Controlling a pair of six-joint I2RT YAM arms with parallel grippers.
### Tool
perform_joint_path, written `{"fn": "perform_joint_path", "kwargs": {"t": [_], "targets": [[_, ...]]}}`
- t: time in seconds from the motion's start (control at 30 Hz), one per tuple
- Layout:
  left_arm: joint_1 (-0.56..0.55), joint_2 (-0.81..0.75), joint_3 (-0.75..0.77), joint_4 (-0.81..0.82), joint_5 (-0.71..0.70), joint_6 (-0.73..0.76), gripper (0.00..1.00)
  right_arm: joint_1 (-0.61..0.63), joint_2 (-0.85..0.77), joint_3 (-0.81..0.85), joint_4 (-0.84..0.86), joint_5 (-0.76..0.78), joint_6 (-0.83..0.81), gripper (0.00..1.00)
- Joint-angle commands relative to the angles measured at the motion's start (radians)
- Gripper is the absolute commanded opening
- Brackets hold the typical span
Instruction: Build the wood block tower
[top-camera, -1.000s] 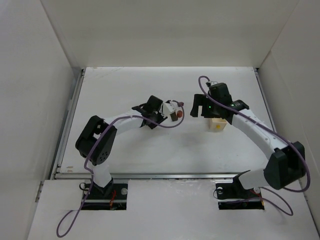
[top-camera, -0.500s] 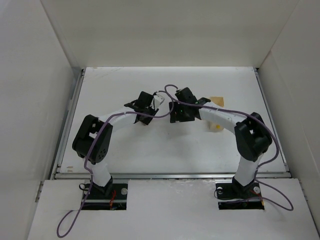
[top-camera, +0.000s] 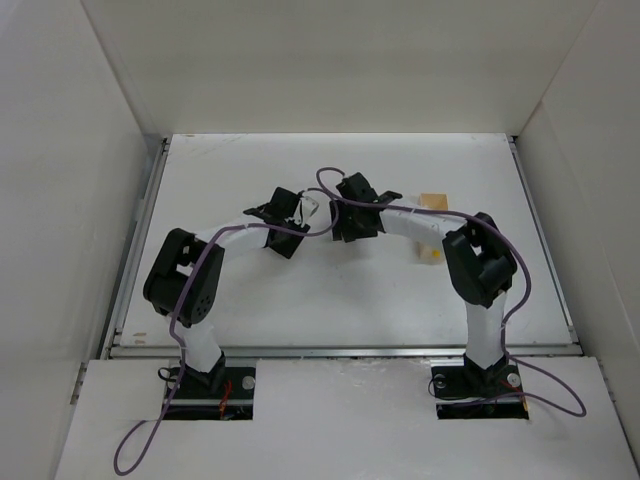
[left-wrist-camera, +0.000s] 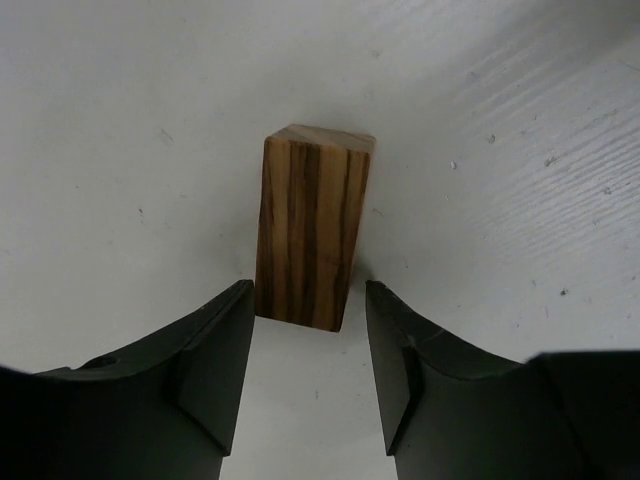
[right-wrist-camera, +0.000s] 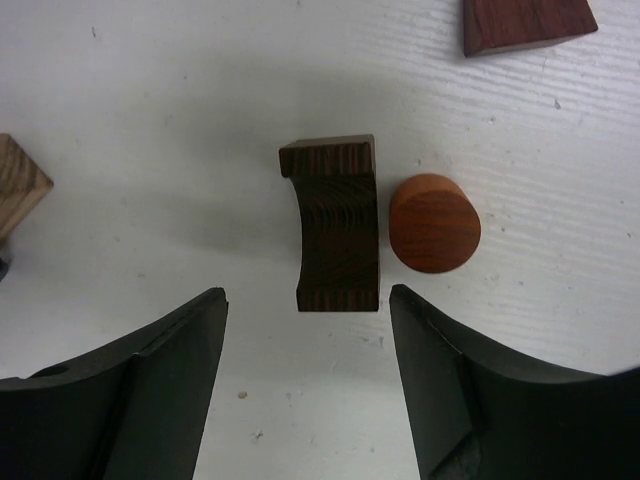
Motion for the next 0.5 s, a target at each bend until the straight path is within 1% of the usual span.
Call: {"fn": "perform_joint_path", "kwargs": {"t": [0.0,0.03,0.17,0.23,0.3,0.33,0.4,0.43,0.47], "targets": [[0.008,0.002,-0.011,-0.061,0.002,-0.004,0.45,0.009,0.027,0.069,0.007,0.049,-0.021,0.71],[0.008,0.002,-0.011,-0.061,0.002,-0.003,0.46,0.018,0.041,0.081,-0.003,0.049,-0.021,0.71],[0.008,-0.007,-0.011,-0.061,0.002,-0.003,0.5,0.018,0.05,0.081,-0.003,0.058,-0.021,0.65],[0.008,-0.017,-0.011,-0.061,0.002,-0.003,0.5,0.018,0.05,0.081,-0.003,0.067,-0.03,0.59],[0.008,-0.017,-0.011,-0.07,0.002,-0.003,0.5,0.018,0.059,0.081,-0.003,0.067,-0.03,0.51],[0.008,-0.017,-0.011,-0.07,0.002,-0.003,0.5,0.018,0.059,0.081,-0.003,0.067,-0.03,0.43],[0.008,-0.027,-0.011,-0.07,-0.007,0.006,0.51,0.018,0.059,0.081,-0.012,0.067,-0.03,0.33],[0.008,-0.036,-0.011,-0.07,-0.007,0.006,0.51,0.018,0.047,0.081,-0.012,0.067,-0.03,0.24],[0.008,-0.037,-0.011,-0.07,-0.007,0.006,0.51,0.018,0.047,0.072,-0.012,0.067,-0.03,0.19]]}}
